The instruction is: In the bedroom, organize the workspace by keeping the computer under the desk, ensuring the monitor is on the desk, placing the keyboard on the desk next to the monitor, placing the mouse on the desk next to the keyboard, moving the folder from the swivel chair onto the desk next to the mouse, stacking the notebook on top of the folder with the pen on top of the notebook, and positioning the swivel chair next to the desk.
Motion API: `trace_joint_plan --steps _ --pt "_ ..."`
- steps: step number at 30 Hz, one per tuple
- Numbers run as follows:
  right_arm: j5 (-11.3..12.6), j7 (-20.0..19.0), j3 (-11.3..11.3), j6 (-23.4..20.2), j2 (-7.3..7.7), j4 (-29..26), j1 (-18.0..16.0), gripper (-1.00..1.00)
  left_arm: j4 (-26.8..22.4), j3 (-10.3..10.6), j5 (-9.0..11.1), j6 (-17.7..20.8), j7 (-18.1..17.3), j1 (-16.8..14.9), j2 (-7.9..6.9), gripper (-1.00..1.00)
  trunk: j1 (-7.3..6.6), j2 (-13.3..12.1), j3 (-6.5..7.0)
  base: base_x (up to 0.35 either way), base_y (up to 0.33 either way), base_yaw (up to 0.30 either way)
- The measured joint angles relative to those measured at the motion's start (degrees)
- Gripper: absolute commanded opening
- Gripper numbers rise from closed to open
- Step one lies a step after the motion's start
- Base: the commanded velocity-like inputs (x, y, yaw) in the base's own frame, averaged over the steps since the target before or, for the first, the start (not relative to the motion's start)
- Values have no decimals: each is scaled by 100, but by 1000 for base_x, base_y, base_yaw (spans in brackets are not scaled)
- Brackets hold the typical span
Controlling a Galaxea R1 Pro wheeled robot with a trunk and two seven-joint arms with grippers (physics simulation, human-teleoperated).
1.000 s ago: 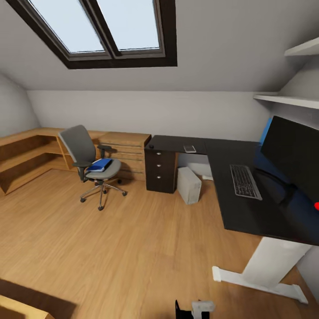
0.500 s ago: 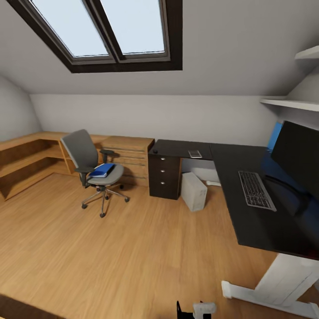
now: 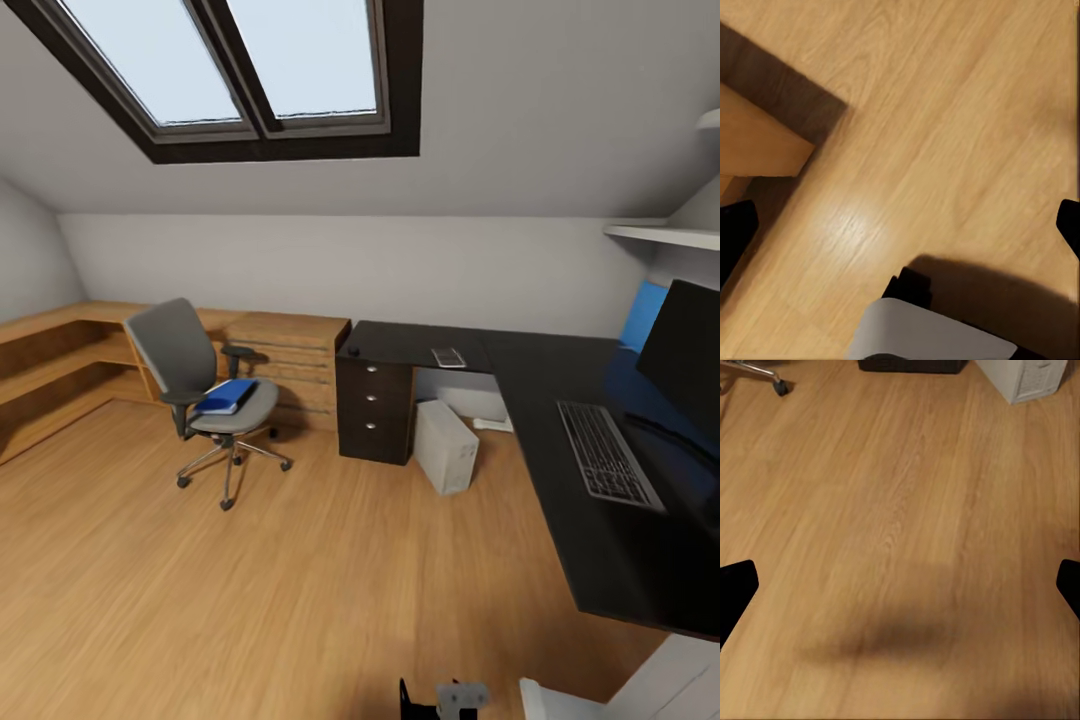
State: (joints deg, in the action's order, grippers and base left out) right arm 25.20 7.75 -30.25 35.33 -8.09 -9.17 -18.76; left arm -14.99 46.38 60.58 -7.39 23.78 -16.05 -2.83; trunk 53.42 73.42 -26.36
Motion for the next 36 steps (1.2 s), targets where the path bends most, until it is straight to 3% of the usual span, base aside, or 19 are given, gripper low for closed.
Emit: trace_joint_plan --steps 28,36 --pt "-16 -15 -5 -16 13 -5 0 100 -7 4 -12 -227 -11 0 -3 100 0 0 0 327 1 0" --pt "-5 -15 11 -57 19 -227 -75 100 -532 -8 -16 -264 -102 1 -57 100 0 0 0 327 0 0"
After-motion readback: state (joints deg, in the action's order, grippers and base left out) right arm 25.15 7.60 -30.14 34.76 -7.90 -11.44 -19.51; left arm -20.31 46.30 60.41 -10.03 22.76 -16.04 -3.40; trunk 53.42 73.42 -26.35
